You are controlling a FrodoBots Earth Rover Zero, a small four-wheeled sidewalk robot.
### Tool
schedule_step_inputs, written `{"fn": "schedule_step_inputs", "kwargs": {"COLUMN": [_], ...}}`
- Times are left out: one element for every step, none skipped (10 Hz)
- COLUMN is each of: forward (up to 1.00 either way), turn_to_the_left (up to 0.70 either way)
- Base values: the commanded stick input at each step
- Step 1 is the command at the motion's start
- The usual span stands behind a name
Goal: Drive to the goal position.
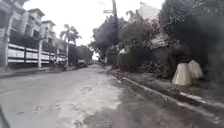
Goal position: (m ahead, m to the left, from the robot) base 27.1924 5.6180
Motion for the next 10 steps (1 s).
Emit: {"fn": "schedule_step_inputs", "kwargs": {"forward": [0.7, 0.7, 0.7, 0.7, 0.7, 0.7, 0.7, 0.7, 0.7, 0.7], "turn_to_the_left": [0.0, 0.0, 0.0, 0.0, 0.0, 0.0, 0.0, 0.0, 0.0, 0.0]}}
